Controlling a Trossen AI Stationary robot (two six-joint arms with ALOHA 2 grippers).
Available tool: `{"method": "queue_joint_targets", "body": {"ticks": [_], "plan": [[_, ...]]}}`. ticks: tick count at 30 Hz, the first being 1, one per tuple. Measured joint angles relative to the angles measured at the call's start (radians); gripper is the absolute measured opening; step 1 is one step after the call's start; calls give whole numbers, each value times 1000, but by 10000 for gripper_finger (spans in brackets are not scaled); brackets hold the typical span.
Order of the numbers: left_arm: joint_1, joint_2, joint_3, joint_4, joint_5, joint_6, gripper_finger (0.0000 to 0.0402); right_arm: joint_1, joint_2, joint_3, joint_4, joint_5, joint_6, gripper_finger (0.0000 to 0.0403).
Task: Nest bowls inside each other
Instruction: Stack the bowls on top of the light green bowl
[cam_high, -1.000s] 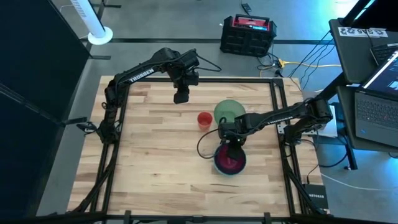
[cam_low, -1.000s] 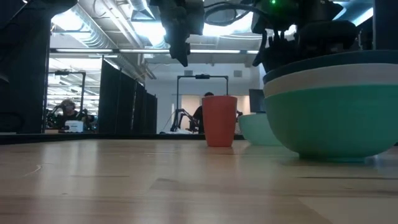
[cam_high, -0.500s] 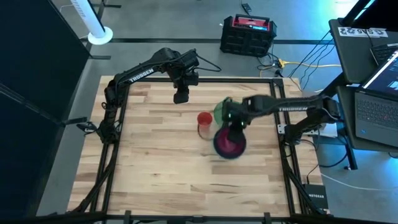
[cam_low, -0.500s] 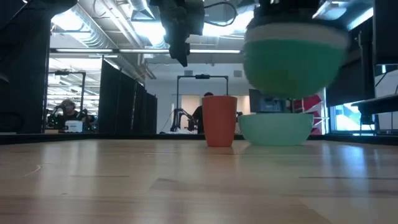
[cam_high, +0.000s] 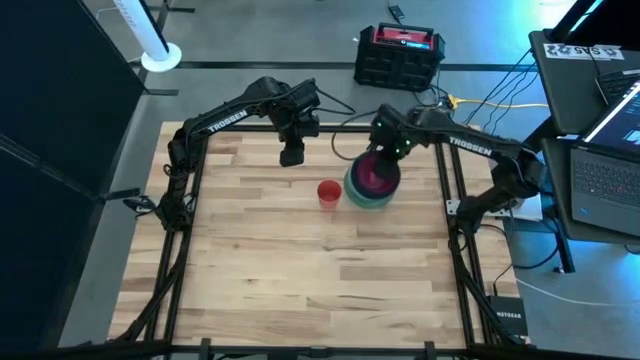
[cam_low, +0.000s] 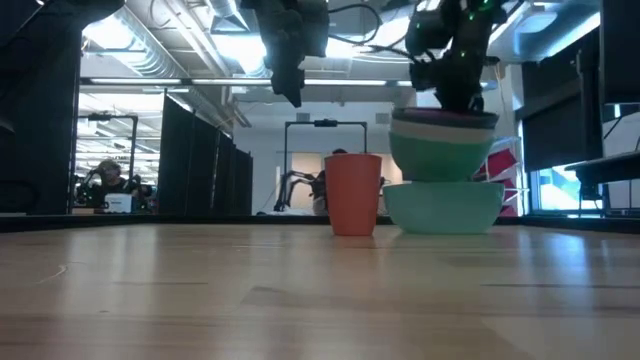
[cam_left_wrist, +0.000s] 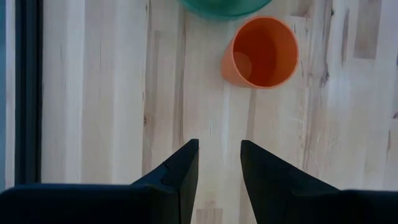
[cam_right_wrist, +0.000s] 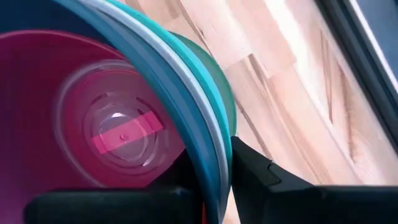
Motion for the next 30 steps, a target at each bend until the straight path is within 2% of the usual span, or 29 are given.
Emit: {"method": "queue_joint_targets", "body": {"ticks": [20,30], "plan": [[0,0,0,-5,0,-43,104,-79,264,1,48,-83,-182,44],[0,0,0,-5,0,-42,104,-53,282,-42,105,-137,-188,47]]}}
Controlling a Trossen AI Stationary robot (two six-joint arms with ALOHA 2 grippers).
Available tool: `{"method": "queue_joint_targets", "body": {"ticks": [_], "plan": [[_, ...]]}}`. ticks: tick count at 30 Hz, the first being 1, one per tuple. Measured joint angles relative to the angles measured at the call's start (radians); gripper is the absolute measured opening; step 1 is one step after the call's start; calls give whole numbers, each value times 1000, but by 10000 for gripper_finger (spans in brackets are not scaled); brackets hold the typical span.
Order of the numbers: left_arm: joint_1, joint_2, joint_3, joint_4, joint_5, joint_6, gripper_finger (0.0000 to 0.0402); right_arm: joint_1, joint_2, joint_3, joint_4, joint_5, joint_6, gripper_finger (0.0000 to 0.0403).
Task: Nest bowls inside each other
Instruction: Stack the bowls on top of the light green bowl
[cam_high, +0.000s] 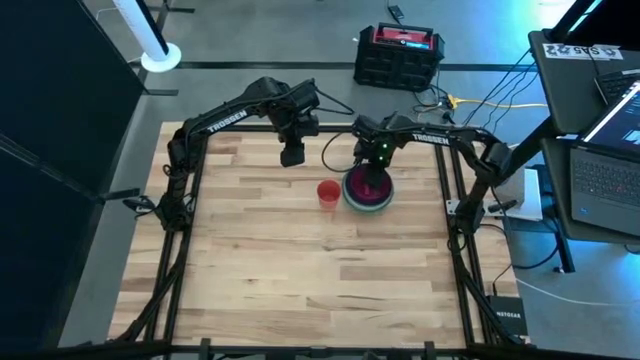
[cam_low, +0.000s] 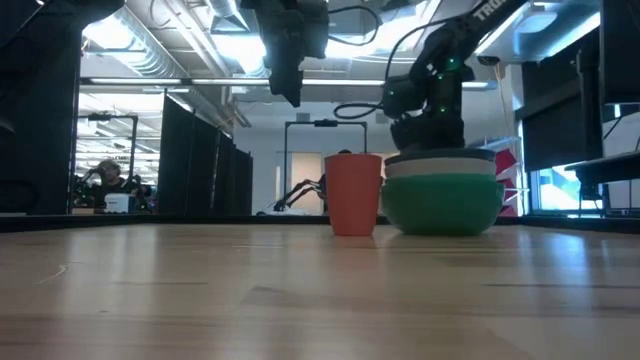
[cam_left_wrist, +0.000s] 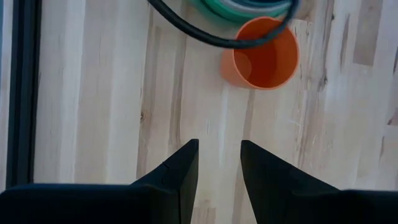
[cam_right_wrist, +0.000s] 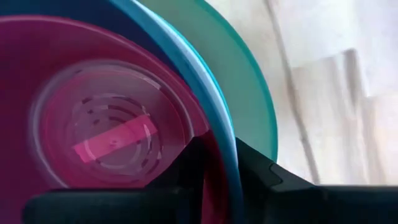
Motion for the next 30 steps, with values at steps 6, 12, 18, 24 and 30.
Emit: {"method": "queue_joint_targets", "body": {"ticks": [6,12,18,24,30], "plan": [[0,0,0,0,0,0,104,28,2,-3,22,-20,8,47],[0,0,0,1,0,0,104,55,4,-7,45,-40,15,47],[0,0,0,0,0,0,104,79,6,-9,72,-64,20,47],[3,0,0,-3,0,1,104,126,7,-9,105,-64,21,47],[3,0,0,-3,0,5,104,158,7,-8,116,-60,37,47]]}}
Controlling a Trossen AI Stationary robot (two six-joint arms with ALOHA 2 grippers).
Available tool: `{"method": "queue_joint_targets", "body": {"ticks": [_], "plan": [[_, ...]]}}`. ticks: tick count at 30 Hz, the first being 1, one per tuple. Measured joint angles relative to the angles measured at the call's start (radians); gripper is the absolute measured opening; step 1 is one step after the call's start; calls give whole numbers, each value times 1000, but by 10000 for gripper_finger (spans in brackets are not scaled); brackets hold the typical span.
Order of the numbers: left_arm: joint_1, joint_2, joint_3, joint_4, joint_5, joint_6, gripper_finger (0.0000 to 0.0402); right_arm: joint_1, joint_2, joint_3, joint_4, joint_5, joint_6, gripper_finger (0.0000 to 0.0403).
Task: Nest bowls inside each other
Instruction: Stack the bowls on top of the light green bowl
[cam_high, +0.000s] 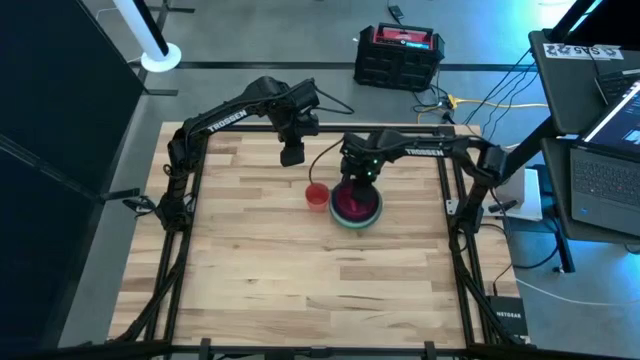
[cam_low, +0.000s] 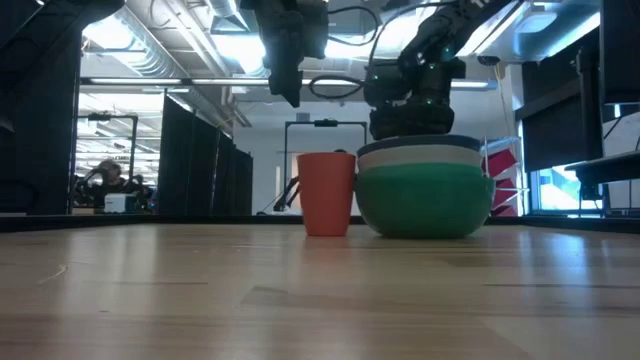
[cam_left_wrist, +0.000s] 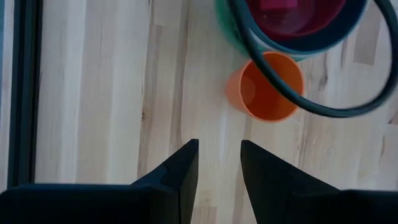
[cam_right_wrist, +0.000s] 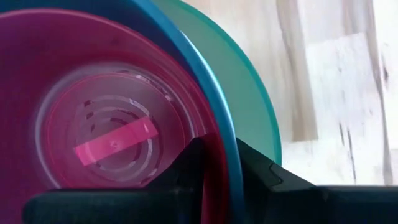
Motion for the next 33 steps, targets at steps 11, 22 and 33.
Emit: {"method": "queue_joint_targets", "body": {"ticks": [11,22,33], "plan": [[0,0,0,0,0,3,104,30,0,3,17,9,31,47],[0,0,0,0,0,3,104,41,5,50,-20,32,41,57],[0,0,0,-13,0,7,104,40,-20,51,-68,40,39,109]]}}
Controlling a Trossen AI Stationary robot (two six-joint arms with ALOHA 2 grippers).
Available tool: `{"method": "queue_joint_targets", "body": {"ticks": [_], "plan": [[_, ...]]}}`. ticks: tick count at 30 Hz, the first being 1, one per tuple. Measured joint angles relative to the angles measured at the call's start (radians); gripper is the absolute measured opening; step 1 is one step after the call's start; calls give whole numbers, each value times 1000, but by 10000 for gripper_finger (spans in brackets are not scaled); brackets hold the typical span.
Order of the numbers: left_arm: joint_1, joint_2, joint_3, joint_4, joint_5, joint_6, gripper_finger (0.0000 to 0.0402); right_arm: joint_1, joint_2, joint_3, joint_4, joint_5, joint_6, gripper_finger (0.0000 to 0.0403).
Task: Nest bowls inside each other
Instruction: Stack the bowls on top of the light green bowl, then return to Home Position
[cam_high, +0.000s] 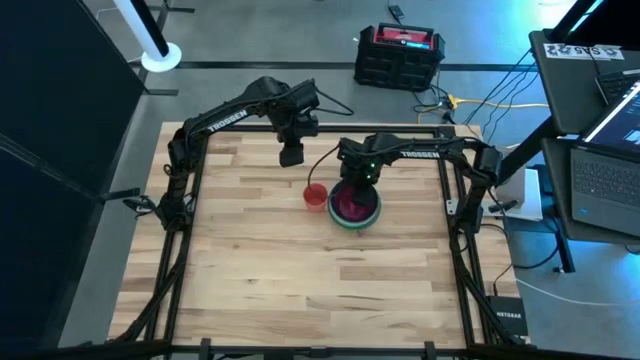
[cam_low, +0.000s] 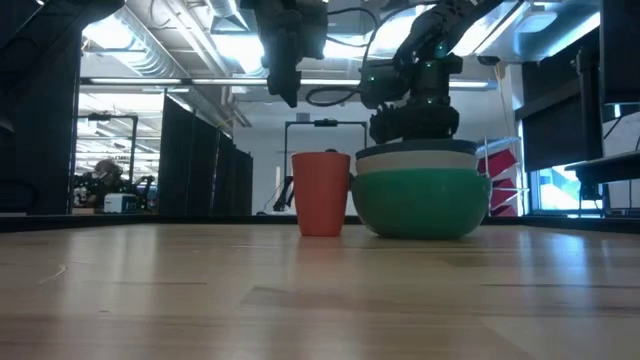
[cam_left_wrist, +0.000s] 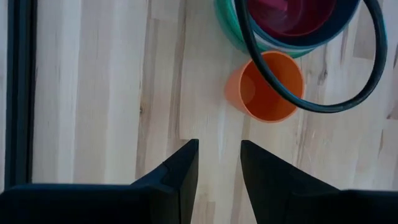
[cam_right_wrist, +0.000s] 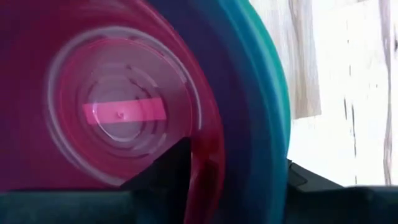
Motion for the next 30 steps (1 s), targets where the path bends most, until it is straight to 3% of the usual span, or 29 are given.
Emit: {"method": "queue_joint_targets", "body": {"ticks": [15,23,30], "plan": [[0,0,0,-6,0,10,104,0,-70,17,-41,-26,5,128],[0,0,0,-5,0,9,104,0,-80,158,-109,-26,-1,128],[-16,-36,0,71,86,7,68,0,-265,251,-168,-26,16,84]]}}
